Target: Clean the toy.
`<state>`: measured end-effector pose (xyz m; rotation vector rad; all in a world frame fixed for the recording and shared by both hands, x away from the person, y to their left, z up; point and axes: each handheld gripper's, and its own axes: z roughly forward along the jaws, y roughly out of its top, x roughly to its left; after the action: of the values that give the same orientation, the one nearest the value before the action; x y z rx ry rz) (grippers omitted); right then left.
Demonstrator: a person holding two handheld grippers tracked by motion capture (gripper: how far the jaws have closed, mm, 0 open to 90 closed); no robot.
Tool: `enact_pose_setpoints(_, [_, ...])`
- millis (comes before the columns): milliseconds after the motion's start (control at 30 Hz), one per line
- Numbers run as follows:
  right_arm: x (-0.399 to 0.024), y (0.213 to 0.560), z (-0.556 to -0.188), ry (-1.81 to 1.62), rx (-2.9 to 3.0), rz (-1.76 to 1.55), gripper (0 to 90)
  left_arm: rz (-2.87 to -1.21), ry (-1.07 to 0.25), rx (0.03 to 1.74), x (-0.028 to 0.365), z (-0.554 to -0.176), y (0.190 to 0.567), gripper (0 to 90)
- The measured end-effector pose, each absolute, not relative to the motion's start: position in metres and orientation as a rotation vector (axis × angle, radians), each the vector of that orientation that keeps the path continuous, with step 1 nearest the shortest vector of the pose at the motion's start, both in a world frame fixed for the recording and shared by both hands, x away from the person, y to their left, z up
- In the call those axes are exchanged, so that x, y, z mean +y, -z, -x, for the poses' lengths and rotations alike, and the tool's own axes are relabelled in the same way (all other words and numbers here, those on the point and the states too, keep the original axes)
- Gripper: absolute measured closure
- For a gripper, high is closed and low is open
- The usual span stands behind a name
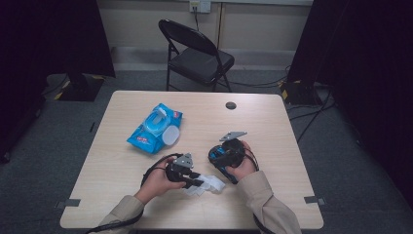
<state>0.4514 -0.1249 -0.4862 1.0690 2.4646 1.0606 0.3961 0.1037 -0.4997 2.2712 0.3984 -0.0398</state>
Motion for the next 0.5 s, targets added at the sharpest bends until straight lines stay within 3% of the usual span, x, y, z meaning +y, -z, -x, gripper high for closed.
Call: enact_pose_setpoints(500, [-0.1255, 0.4944, -0.4548, -1.032, 2.480, -1.095, 12.9, -2.262, 0.038, 0.396, 0.1039, -0.3963, 0.5004, 70.0])
